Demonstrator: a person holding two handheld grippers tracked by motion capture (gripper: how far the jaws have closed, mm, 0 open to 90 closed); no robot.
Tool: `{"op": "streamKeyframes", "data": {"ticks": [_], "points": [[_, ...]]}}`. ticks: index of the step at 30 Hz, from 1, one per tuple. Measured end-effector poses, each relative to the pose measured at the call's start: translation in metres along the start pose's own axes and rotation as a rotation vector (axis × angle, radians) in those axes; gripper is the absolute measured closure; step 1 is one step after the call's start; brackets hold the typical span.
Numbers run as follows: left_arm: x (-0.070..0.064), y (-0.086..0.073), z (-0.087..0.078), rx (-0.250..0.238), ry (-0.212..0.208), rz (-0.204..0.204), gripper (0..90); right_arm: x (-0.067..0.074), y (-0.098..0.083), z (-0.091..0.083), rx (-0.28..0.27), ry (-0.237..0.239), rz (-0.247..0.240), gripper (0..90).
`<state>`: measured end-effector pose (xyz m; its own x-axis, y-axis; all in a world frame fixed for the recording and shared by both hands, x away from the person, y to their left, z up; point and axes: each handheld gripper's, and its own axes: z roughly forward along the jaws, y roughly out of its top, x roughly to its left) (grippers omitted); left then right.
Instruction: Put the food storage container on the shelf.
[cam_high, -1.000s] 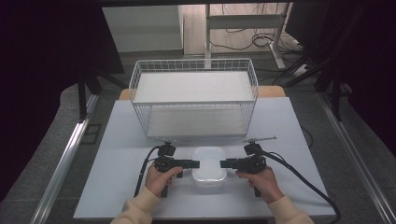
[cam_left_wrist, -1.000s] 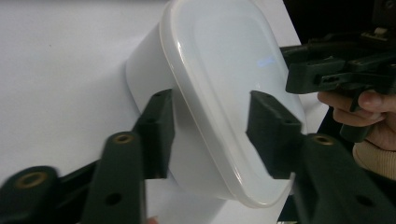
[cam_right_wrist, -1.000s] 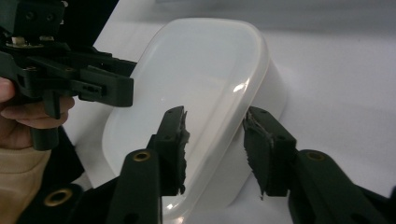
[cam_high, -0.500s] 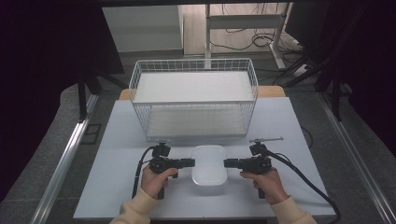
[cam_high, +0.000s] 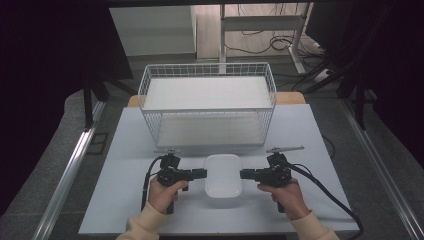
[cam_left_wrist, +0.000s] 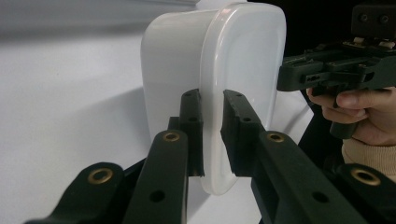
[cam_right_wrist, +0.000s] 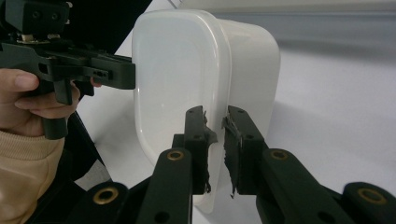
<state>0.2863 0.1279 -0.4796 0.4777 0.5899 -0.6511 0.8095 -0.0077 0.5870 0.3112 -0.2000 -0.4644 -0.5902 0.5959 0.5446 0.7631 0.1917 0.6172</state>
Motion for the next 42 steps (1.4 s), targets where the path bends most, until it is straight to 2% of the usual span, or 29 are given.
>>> {"op": "streamKeyframes", "data": {"ticks": [2, 6, 13, 17, 20, 23, 26, 27, 29, 30, 34, 35, 36, 37, 39, 40, 41, 42], "points": [[-0.003, 0.001, -0.003, -0.006, 0.001, 0.017, 79.1, 0.002, 0.001, -0.002, -0.014, 0.008, -0.011, 78.8], [-0.012, 0.006, -0.011, -0.026, 0.013, 0.052, 79.1, 0.011, 0.005, -0.007, -0.031, -0.007, -0.066, 78.6], [-0.022, 0.01, -0.017, -0.049, 0.029, 0.095, 79.1, 0.019, 0.01, -0.013, -0.041, -0.019, -0.109, 78.5], [-0.029, 0.019, -0.023, -0.069, 0.027, 0.12, 79.1, 0.025, 0.017, -0.019, -0.059, -0.023, -0.138, 78.5], [-0.035, 0.033, -0.028, -0.087, 0.028, 0.147, 79.1, 0.031, 0.03, -0.028, -0.084, -0.023, -0.169, 78.5], [-0.04, 0.045, -0.032, -0.094, 0.036, 0.165, 79.0, 0.035, 0.04, -0.031, -0.084, -0.033, -0.182, 78.5], [-0.047, 0.063, -0.039, -0.109, 0.042, 0.192, 79.0, 0.041, 0.058, -0.039, -0.099, -0.039, -0.209, 78.5], [-0.051, 0.073, -0.044, -0.118, 0.045, 0.21, 79.0, 0.044, 0.071, -0.043, -0.111, -0.037, -0.221, 78.6], [-0.052, 0.084, -0.047, -0.124, 0.044, 0.211, 78.9, 0.047, 0.081, -0.046, -0.12, -0.035, -0.225, 78.6], [-0.052, 0.084, -0.047, -0.124, 0.044, 0.211, 78.9, 0.047, 0.081, -0.046, -0.12, -0.035, -0.225, 78.6], [-0.053, 0.106, -0.054, -0.139, 0.028, 0.221, 78.8, 0.053, 0.109, -0.053, -0.139, -0.028, -0.24, 78.8], [-0.055, 0.116, -0.059, -0.151, 0.026, 0.222, 78.7, 0.055, 0.115, -0.054, -0.146, -0.027, -0.245, 78.8], [-0.055, 0.116, -0.059, -0.151, 0.026, 0.222, 78.7, 0.057, 0.121, -0.056, -0.149, -0.026, -0.251, 78.8], [-0.056, 0.126, -0.063, -0.159, 0.025, 0.223, 78.7, 0.059, 0.126, -0.057, -0.154, -0.026, -0.256, 78.8], [-0.057, 0.131, -0.066, -0.161, 0.022, 0.219, 78.6, 0.061, 0.132, -0.058, -0.16, -0.024, -0.261, 78.8], [-0.058, 0.142, -0.07, -0.167, 0.018, 0.219, 78.5, 0.064, 0.144, -0.061, -0.166, -0.014, -0.267, 78.8], [-0.058, 0.142, -0.07, -0.167, 0.018, 0.219, 78.5, 0.064, 0.144, -0.061, -0.166, -0.014, -0.267, 78.8], [-0.06, 0.153, -0.074, -0.174, 0.014, 0.22, 78.5, 0.066, 0.155, -0.063, -0.175, -0.006, -0.267, 78.9]]}}
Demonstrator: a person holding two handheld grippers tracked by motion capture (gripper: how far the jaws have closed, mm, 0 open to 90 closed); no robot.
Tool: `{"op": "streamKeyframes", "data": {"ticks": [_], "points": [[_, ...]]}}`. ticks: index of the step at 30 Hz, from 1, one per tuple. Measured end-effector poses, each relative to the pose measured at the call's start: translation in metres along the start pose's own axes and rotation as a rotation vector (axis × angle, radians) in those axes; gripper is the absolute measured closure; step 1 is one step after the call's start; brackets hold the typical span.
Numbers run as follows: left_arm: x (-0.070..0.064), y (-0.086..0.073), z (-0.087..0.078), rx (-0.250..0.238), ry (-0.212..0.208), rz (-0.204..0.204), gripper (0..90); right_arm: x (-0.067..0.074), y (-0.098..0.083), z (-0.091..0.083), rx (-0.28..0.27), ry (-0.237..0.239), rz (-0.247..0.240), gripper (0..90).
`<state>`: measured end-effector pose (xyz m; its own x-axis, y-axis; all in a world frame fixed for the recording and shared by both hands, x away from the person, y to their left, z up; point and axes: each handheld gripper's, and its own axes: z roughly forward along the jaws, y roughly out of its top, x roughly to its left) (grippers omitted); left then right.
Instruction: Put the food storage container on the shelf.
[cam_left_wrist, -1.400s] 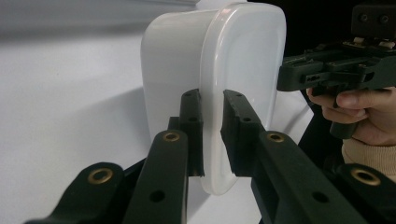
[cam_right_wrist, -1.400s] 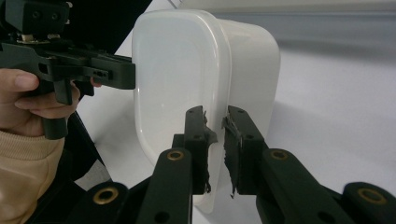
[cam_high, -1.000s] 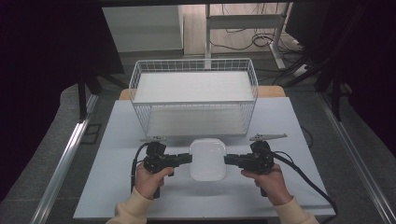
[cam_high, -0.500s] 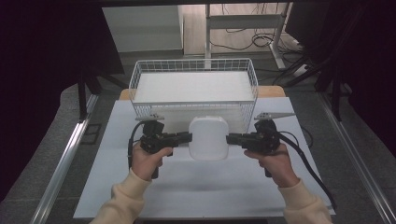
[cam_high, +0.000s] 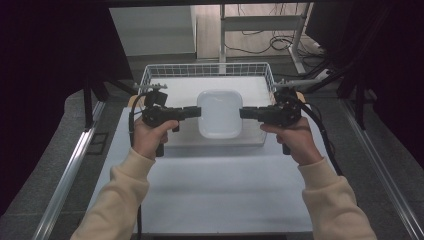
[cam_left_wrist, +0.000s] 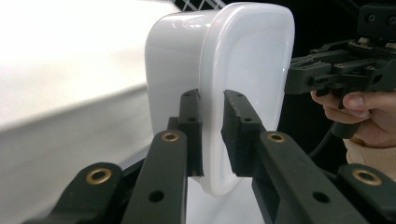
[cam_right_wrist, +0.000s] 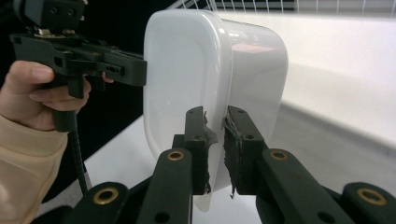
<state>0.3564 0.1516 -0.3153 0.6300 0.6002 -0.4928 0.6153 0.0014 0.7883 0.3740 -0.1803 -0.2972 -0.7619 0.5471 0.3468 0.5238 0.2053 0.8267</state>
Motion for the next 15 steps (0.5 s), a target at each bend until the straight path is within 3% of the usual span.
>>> {"op": "streamKeyframes", "data": {"ticks": [1, 2, 4, 8, 15], "points": [[0.0, 0.0, 0.0, 0.0, 0.0, 0.0, 78.5, 0.0, 0.0, 0.0, 0.0, 0.0, 0.0, 78.9], [0.001, 0.012, -0.001, -0.002, 0.0, 0.001, 78.4, 0.0, 0.01, 0.0, -0.009, 0.002, -0.002, 78.9], [0.003, 0.019, -0.002, -0.001, 0.001, 0.004, 78.4, -0.001, 0.016, 0.0, -0.012, 0.003, -0.004, 78.9], [0.014, 0.045, 0.001, 0.008, -0.01, -0.024, 78.3, -0.011, 0.043, 0.004, -0.014, 0.023, 0.021, 79.0], [0.028, 0.063, 0.005, 0.022, -0.006, -0.05, 78.2, -0.024, 0.063, 0.014, -0.005, 0.029, 0.048, 79.0]]}}
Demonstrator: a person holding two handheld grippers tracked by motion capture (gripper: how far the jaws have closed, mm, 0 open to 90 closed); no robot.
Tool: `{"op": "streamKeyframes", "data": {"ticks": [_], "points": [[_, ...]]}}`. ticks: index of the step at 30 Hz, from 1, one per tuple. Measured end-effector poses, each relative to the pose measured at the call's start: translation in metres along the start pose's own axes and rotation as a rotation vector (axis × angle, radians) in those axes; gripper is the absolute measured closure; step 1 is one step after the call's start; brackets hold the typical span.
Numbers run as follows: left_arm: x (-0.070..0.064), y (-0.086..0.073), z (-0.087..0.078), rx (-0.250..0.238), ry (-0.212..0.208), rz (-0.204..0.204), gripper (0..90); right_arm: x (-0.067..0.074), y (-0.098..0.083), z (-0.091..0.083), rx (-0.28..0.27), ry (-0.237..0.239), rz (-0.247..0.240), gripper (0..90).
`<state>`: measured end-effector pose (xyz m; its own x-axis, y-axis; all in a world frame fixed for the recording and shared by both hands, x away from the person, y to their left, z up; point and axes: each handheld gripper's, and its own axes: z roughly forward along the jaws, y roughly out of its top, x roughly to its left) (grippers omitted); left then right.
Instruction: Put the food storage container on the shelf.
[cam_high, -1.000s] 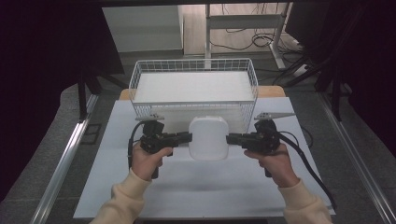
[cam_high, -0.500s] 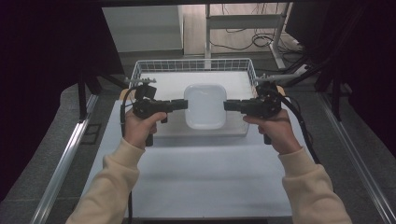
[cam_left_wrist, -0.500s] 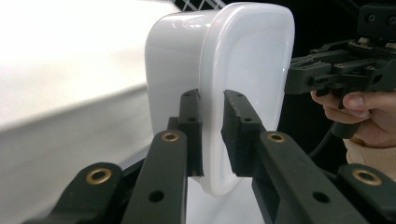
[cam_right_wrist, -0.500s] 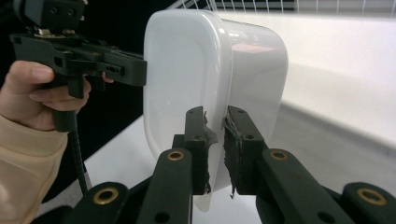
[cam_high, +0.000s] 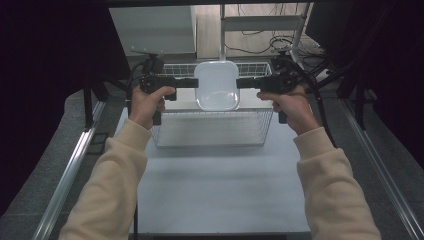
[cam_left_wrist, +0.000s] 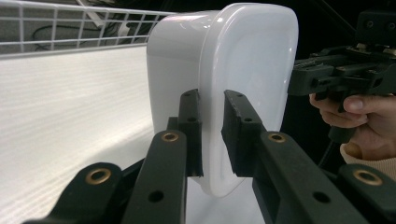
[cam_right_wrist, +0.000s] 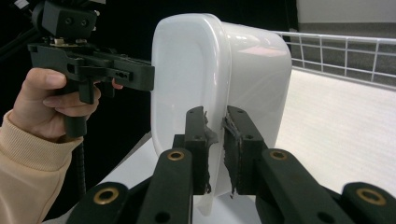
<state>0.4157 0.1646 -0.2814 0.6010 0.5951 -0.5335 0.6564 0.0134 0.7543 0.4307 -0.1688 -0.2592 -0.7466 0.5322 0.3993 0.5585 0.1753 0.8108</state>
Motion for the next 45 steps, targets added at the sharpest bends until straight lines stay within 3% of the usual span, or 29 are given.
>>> {"op": "streamKeyframes", "data": {"ticks": [6, 8, 13, 18, 19, 23, 28, 32, 33, 34, 35, 36, 37, 38, 39, 41, 42, 43, 44, 45], "points": [[0.018, 0.007, 0.011, 0.034, 0.02, -0.053, 78.1, -0.019, 0.006, 0.018, 0.043, -0.013, 0.059, 78.9], [0.029, 0.009, 0.018, 0.038, 0.01, -0.098, 78.2, -0.028, 0.009, 0.025, 0.052, -0.014, 0.093, 78.8], [0.043, 0.013, 0.021, 0.03, -0.008, -0.143, 77.9, -0.04, 0.014, 0.034, 0.06, 0.002, 0.154, 78.2], [0.059, 0.021, 0.035, 0.048, -0.009, -0.21, 73.7, -0.061, 0.025, 0.05, 0.104, -0.024, 0.281, 72.0], [0.059, 0.021, 0.035, 0.048, -0.009, -0.21, 72.9, -0.061, 0.025, 0.05, 0.104, -0.024, 0.281, 72.0], [0.072, 0.023, 0.042, 0.036, -0.039, -0.288, 71.9, -0.076, 0.026, 0.059, 0.108, -0.012, 0.374, 69.6], [0.082, 0.021, 0.048, 0.026, -0.053, -0.323, 69.1, -0.086, 0.024, 0.067, 0.108, -0.018, 0.464, 66.5], [0.082, 0.02, 0.049, 0.021, -0.056, -0.321, 67.7, -0.087, 0.023, 0.068, 0.094, -0.016, 0.469, 66.0], [0.081, 0.019, 0.05, 0.026, -0.029, -0.302, 61.0, -0.086, 0.023, 0.067, 0.086, -0.03, 0.461, 57.9], [0.081, 0.019, 0.05, 0.026, -0.029, -0.302, 55.8, -0.086, 0.023, 0.067, 0.086, -0.03, 0.461, 57.9], [0.08, 0.019, 0.049, 0.02, -0.005, -0.287, 55.8, -0.085, 0.023, 0.066, 0.074, -0.048, 0.458, 54.2], [0.077, 0.02, 0.047, 0.003, 0.022, -0.271, 49.2, -0.082, 0.024, 0.065, 0.049, -0.043, 0.454, 47.9], [0.07, 0.019, 0.039, -0.041, 0.044, -0.233, 38.9, -0.073, 0.026, 0.058, 0.018, -0.075, 0.39, 43.6], [0.07, 0.019, 0.039, -0.041, 0.044, -0.233, 36.2, -0.073, 0.026, 0.058, 0.018, -0.075, 0.39, 43.6], [0.064, 0.018, 0.032, -0.061, 0.059, -0.196, 34.0, -0.065, 0.027, 0.049, -0.002, -0.092, 0.335, 42.3], [0.055, 0.014, 0.024, -0.072, 0.087, -0.145, 32.7, -0.061, 0.026, 0.046, -0.013, -0.093, 0.313, 41.4], [0.05, 0.011, 0.02, -0.075, 0.098, -0.122, 31.4, -0.058, 0.025, 0.041, -0.024, -0.089, 0.285, 40.2], [0.04, 0.004, 0.01, -0.081, 0.119, -0.072, 30.2, -0.05, 0.02, 0.032, -0.041, -0.088, 0.235, 37.7], [0.04, 0.004, 0.01, -0.081, 0.119, -0.072, 29.9, -0.05, 0.02, 0.032, -0.041, -0.088, 0.235, 37.7], [0.035, -0.002, 0.004, -0.082, 0.124, -0.044, 29.9, -0.046, 0.017, 0.027, -0.045, -0.089, 0.206, 36.6]]}}
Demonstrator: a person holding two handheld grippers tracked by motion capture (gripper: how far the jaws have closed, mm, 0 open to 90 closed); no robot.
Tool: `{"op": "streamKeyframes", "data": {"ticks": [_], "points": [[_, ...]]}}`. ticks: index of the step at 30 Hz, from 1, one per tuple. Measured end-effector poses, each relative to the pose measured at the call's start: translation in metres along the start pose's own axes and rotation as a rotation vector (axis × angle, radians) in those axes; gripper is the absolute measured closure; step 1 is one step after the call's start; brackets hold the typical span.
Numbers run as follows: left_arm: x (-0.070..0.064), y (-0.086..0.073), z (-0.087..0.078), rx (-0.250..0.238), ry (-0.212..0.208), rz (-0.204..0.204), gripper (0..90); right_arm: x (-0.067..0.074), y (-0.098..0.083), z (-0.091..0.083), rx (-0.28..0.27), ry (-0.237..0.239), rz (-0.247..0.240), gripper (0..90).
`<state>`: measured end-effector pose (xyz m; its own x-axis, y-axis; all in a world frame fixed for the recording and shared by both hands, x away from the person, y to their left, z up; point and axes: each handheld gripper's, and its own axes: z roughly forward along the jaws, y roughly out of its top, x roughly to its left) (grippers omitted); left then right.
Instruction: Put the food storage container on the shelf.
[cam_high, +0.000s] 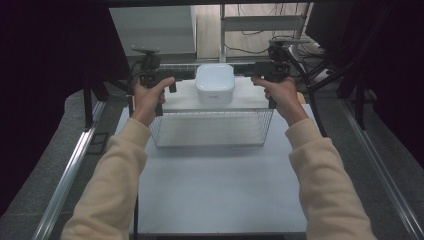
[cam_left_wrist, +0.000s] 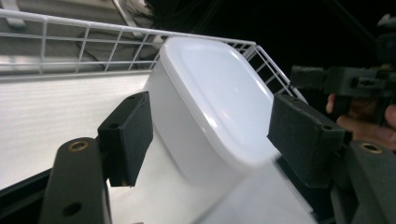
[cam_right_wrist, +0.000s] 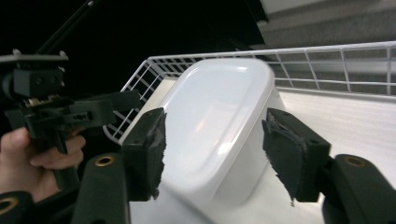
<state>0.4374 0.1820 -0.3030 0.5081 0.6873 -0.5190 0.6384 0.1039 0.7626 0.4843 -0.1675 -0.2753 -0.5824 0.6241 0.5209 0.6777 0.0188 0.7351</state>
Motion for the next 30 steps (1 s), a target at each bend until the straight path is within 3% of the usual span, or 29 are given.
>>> {"op": "streamKeyframes", "data": {"ticks": [1, 2, 3, 4, 5, 6, 7, 8, 10, 12, 13, 14, 15, 16, 17, 18, 19, 22, 26, 28, 30], "points": [[-0.003, -0.005, -0.005, -0.007, 0.006, 0.018, 29.3, 0.007, -0.012, -0.014, -0.014, -0.008, -0.068, 35.2], [-0.008, -0.015, -0.014, -0.005, 0.024, 0.054, 29.0, 0.008, -0.016, -0.019, -0.014, -0.014, -0.097, 34.1], [-0.008, -0.015, -0.014, -0.005, 0.024, 0.054, 28.9, 0.008, -0.016, -0.019, -0.014, -0.014, -0.097, 34.1], [-0.01, -0.022, -0.019, -0.004, 0.04, 0.079, 28.9, 0.01, -0.023, -0.025, -0.013, -0.022, -0.127, 32.9], [-0.016, -0.037, -0.028, -0.01, 0.052, 0.103, 28.6, 0.011, -0.039, -0.039, -0.014, -0.038, -0.188, 31.8], [-0.016, -0.037, -0.028, -0.01, 0.052, 0.103, 28.4, 0.011, -0.045, -0.043, -0.013, -0.042, -0.206, 31.2], [-0.018, -0.045, -0.032, -0.007, 0.05, 0.119, 28.4, 0.011, -0.045, -0.043, -0.013, -0.042, -0.206, 31.2], [-0.021, -0.056, -0.036, -0.003, 0.058, 0.141, 27.9, 0.007, -0.065, -0.055, -0.016, -0.055, -0.241, 29.9], [-0.026, -0.075, -0.043, 0.003, 0.063, 0.17, 27.7, 0.006, -0.072, -0.059, -0.018, -0.059, -0.252, 29.7], [-0.029, -0.095, -0.049, 0.0, 0.061, 0.185, 27.2, -0.001, -0.105, -0.072, -0.028, -0.084, -0.288, 28.3], [-0.029, -0.104, -0.05, 0.004, 0.061, 0.192, 26.9, -0.003, -0.113, -0.074, -0.027, -0.082, -0.294, 27.7], [-0.03, -0.126, -0.053, 0.005, 0.078, 0.21, 26.9, -0.005, -0.125, -0.076, -0.018, -0.082, -0.302, 27.5], [-0.031, -0.138, -0.053, 0.013, 0.091, 0.22, 26.8, -0.007, -0.137, -0.078, -0.013, -0.086, -0.313, 27.3], [-0.031, -0.138, -0.053, 0.013, 0.091, 0.22, 26.7, -0.009, -0.148, -0.078, -0.001, -0.091, -0.32, 26.6], [-0.029, -0.16, -0.053, 0.029, 0.106, 0.228, 26.6, -0.011, -0.16, -0.079, 0.012, -0.096, -0.327, 26.4], [-0.029, -0.16, -0.053, 0.029, 0.106, 0.228, 26.6, -0.011, -0.16, -0.079, 0.012, -0.096, -0.327, 26.4], [-0.028, -0.172, -0.051, 0.053, 0.117, 0.236, 26.2, -0.015, -0.183, -0.079, 0.035, -0.102, -0.339, 26.0], [-0.024, -0.196, -0.045, 0.106, 0.153, 0.255, 26.4, -0.017, -0.198, -0.079, 0.043, -0.104, -0.343, 26.0], [-0.015, -0.216, -0.038, 0.144, 0.141, 0.218, 25.6, -0.024, -0.223, -0.075, 0.054, -0.094, -0.323, 26.0], [-0.012, -0.222, -0.035, 0.174, 0.151, 0.223, 25.4, -0.029, -0.231, -0.071, 0.074, -0.092, -0.308, 25.8], [-0.012, -0.223, -0.036, 0.164, 0.157, 0.217, 25.7, -0.032, -0.234, -0.07, 0.08, -0.106, -0.308, 25.8]]}}
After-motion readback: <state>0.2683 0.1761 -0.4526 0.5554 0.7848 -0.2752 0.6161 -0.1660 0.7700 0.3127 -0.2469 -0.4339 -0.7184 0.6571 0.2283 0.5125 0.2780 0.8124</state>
